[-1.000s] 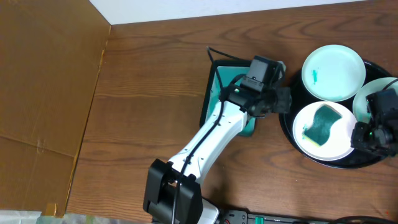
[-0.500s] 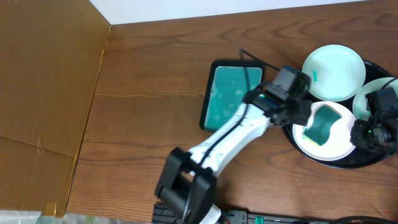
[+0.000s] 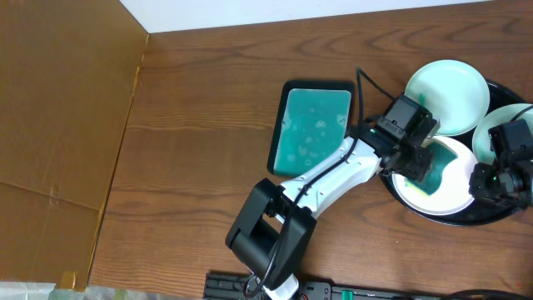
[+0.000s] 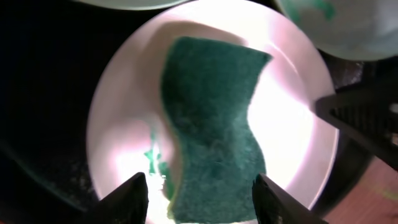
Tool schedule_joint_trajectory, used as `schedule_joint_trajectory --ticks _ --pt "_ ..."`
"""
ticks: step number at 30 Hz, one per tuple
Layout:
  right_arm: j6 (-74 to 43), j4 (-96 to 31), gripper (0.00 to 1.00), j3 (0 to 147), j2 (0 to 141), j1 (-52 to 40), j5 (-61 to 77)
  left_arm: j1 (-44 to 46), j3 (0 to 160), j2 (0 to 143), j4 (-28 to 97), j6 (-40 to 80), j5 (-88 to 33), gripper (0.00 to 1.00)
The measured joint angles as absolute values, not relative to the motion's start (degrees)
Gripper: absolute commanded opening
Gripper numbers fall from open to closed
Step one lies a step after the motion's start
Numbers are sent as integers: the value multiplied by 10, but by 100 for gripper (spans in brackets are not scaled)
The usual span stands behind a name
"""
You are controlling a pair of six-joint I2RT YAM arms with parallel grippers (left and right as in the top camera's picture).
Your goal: Clean dirty plates on tray and stack at the side
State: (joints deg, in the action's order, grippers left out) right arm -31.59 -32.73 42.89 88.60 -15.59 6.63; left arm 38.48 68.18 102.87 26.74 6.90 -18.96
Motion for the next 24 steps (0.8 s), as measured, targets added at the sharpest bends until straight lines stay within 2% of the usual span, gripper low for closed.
schedule_joint_trajectory --ticks 3,7,12,16,24 --pt "-317 -317 7 429 898 -156 74 394 682 1029 267 63 -194 56" --pt "-321 -313 2 432 903 -156 85 402 682 1029 267 57 -196 62" --pt "-323 -315 2 434 903 -154 90 402 682 1029 265 57 -196 63" --pt "-324 -315 2 434 903 -154 91 402 682 1046 249 56 -196 53" --pt "-325 -315 2 434 903 -154 91 403 682 1096 228 55 -201 52"
